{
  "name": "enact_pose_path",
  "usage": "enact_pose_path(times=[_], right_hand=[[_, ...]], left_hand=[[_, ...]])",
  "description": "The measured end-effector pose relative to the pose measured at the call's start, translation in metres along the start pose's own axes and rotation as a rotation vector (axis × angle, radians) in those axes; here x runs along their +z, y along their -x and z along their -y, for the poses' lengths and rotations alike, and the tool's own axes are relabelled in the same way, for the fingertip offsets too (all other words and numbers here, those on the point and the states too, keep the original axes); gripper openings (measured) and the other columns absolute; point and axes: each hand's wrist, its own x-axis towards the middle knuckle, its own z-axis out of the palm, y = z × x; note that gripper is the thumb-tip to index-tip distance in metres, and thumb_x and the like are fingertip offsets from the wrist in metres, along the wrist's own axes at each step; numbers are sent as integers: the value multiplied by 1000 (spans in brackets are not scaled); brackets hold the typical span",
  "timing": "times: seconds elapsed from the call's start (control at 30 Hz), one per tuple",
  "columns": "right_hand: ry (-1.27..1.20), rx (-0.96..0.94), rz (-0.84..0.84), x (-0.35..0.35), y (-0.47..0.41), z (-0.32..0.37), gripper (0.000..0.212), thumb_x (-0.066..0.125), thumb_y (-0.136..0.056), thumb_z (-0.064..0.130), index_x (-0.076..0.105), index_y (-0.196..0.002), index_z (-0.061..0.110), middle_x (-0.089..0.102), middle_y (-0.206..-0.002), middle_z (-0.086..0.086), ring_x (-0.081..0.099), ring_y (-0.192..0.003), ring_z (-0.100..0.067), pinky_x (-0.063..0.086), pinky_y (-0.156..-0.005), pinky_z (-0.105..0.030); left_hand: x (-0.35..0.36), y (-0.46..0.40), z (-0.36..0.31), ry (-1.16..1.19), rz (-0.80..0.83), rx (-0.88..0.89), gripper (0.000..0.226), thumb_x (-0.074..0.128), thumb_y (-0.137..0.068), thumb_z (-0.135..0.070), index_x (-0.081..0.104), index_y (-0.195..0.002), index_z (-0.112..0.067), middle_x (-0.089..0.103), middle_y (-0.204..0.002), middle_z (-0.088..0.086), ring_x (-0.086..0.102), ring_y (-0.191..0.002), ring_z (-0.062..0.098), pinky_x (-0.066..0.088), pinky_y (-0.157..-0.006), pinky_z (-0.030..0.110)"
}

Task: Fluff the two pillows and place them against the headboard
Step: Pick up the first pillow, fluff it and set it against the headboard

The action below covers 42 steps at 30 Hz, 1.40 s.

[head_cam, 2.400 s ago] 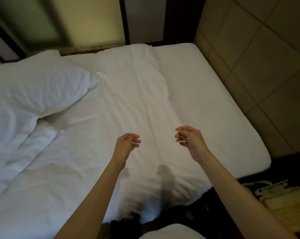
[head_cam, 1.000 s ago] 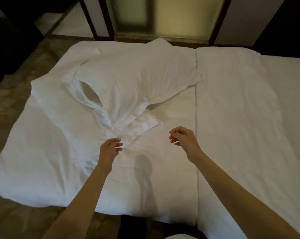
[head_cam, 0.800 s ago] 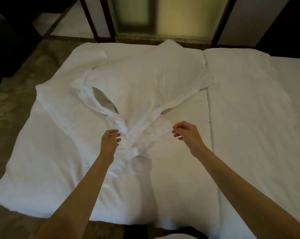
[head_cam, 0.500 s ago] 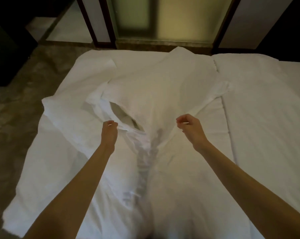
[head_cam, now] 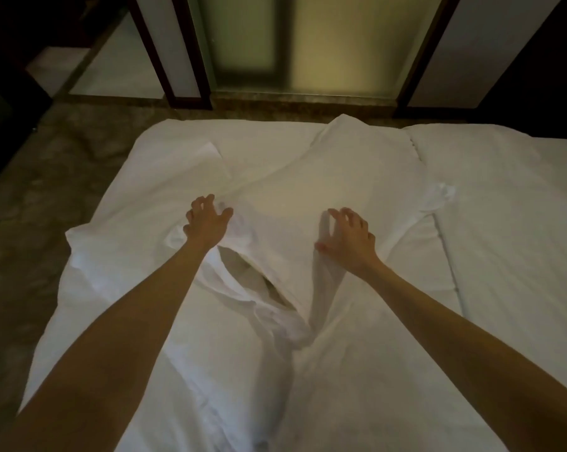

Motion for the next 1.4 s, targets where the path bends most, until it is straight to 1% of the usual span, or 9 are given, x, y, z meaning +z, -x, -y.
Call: enact_pose_path(times=[0.2,0.37,0.5,0.67,0.9,1.03,1.13,1.3,1.4], right_hand=[[102,-6,50,24,-14,-27,87,59,-74,64,14,-144,41,9,-159,4,14,-143,-30,24,-108,-57],[103,-3,44,39,-10,-38,85,54,-75,67,10,-144,44,6,-160,5,10,-144,-28,21,-110,-54],[89,23,39,39,1,-53,86,59,-75,62,13,-145,41,7,-160,5,9,-145,-27,20,-111,-53],[16,26,35,22,27,-79,89,71,-72,51,23,-145,32,16,-158,0,18,-141,-27,27,-109,-51],[-214,20,-217,-24,86,-124,45,66,-85,14,50,-128,15,54,-130,-7,50,-117,-26,42,-97,-37],[-409,120,-352,-43,123,-141,29,62,-87,8,57,-116,14,62,-114,-2,56,-100,-14,40,-80,-16],[-533,189,-404,-58,149,-159,24,59,-86,5,59,-104,20,64,-102,4,59,-88,-9,39,-68,-5],[-612,296,-440,-82,193,-207,23,54,-84,1,60,-97,19,66,-97,1,58,-79,-2,42,-61,-6],[-641,366,-420,-92,219,-243,23,52,-84,2,59,-98,18,65,-99,1,57,-78,1,41,-60,-13]], left_hand=[[5,-53,3,-244,222,60,89,40,-79,-75,23,-148,-21,30,-153,15,28,-139,37,20,-109,54],[10,-63,-7,-79,445,-15,118,46,-54,-91,33,-143,-16,47,-144,14,48,-125,36,35,-107,51],[21,-39,-16,29,461,65,101,63,-58,-78,45,-138,-19,58,-132,7,57,-112,28,46,-93,40],[40,5,-31,215,422,143,86,76,-68,-55,43,-140,-21,55,-137,3,53,-119,26,42,-98,37],[63,98,-55,355,411,222,72,80,-69,-40,49,-132,-25,61,-119,-6,57,-107,17,41,-85,27],[83,160,-74,255,431,274,84,76,-62,-55,41,-134,-29,59,-127,-2,57,-110,24,47,-89,39],[102,205,-87,103,424,342,81,70,-66,-58,32,-135,-35,59,-127,0,59,-107,28,43,-77,35],[138,280,-102,-86,379,438,68,63,-72,-58,32,-129,-39,63,-120,-1,63,-98,29,40,-70,33],[163,322,-110,-94,507,434,68,66,-73,-52,32,-130,-40,62,-106,-4,61,-87,22,38,-66,32]])
